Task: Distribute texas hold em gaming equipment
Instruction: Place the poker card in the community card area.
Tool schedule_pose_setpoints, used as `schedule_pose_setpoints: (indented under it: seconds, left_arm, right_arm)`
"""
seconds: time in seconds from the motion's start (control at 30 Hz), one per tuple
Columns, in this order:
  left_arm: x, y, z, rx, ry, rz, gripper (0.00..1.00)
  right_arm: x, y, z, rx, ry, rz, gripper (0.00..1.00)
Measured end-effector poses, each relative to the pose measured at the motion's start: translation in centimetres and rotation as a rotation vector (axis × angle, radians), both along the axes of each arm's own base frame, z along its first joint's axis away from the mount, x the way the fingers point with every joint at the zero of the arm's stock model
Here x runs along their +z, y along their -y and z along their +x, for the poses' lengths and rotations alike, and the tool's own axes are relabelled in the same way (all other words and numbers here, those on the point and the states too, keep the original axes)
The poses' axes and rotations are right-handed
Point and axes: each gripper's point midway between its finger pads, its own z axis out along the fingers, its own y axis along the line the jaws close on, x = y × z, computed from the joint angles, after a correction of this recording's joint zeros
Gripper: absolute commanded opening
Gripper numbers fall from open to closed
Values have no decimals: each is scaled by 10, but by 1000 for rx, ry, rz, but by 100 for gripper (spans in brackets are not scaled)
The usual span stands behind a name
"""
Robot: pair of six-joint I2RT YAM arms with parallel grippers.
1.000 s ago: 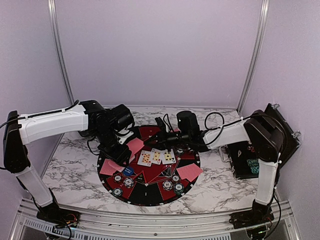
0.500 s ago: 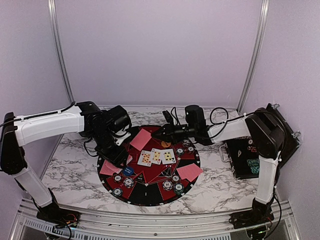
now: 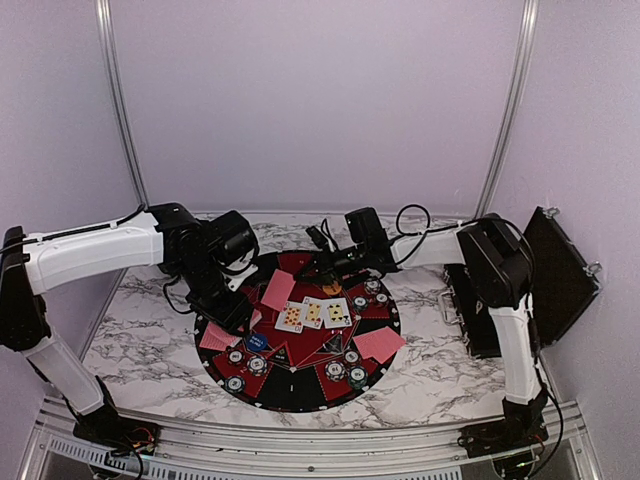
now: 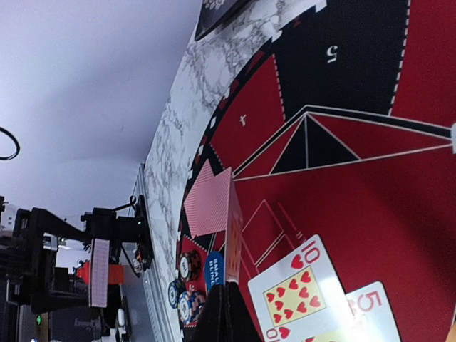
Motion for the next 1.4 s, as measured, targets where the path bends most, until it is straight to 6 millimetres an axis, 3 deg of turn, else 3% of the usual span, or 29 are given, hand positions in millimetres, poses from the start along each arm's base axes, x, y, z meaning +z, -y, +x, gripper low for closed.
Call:
schedule_pose_setpoints:
  seconds: [0.47,0.83,1.0,1.4]
  left_arm:
    - [0,0,0,0,0,0,53]
    - [0,0,0,1,0,0,53]
    - [0,0,0,1,0,0,53]
    - [0,0,0,1,0,0,53]
  right_arm:
    - [-47,-6,-2,60,-40,-114,0]
    - [-49,-16,-1,72,-9,-157,0]
    - [-55,-16,-3,65,9,-211,7]
    - [-58,-11,10,16,90,-325,34]
